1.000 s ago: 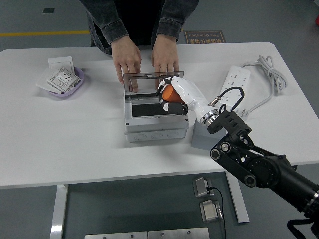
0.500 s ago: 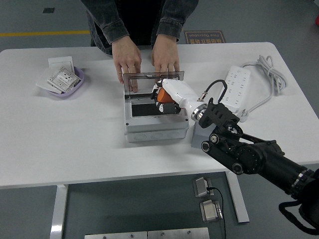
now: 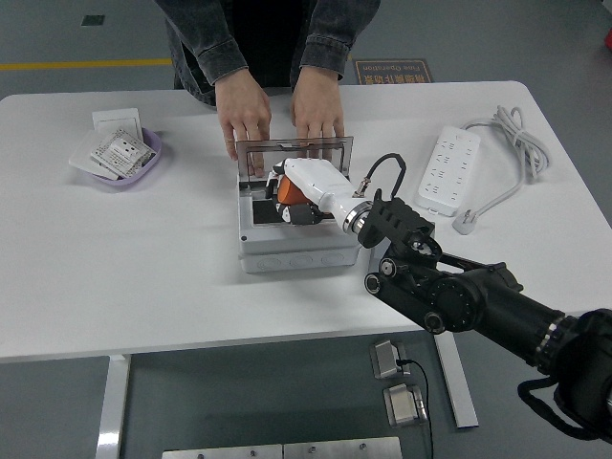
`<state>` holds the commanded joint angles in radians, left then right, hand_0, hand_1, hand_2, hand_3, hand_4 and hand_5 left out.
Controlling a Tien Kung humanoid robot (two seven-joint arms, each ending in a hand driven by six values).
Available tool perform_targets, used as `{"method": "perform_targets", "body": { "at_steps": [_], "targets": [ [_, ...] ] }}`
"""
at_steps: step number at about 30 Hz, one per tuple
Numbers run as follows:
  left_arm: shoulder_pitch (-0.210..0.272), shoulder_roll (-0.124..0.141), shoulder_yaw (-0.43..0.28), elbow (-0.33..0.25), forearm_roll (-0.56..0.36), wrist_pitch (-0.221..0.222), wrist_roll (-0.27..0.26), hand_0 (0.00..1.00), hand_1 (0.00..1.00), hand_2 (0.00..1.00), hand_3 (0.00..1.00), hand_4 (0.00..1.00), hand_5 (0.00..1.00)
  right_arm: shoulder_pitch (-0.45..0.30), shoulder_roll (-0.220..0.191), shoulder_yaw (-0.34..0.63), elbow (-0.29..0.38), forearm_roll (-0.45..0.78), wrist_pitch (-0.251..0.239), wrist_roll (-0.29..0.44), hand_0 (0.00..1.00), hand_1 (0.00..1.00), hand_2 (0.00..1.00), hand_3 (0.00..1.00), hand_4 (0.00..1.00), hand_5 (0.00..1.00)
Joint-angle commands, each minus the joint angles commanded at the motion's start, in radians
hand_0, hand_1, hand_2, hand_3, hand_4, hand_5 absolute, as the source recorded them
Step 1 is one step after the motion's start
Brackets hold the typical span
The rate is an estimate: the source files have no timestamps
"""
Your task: Pick up the cylinder from the cube,place it in the box,flap close box
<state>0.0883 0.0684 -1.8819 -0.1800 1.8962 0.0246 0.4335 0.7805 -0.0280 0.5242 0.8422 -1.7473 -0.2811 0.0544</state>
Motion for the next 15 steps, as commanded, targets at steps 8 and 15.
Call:
{"method": "perform_targets", "body": {
  "at_steps": [8,15],
  "targets": [
    [-0.004,0.001,0.009,0.0,-0.005,0.0,-0.002,0.652,0.704,0.676,0.726,0.799,0.572,0.006,0.001,0.019,-0.017,-0.01,0.034,0.026,0.007,0.153,0.458,0.359,0.196,0.002],
    [-0.01,-0.001,0.022,0.0,-0.013,-0.001,-0.005,0.652,0.705,0.676,0.727,0.8,0.572,0.007,-0.002,0.017,-0.028,-0.026,0.049,0.033,0.166,0.269,0.566,0.617,0.561,0.028]
  ]
}}
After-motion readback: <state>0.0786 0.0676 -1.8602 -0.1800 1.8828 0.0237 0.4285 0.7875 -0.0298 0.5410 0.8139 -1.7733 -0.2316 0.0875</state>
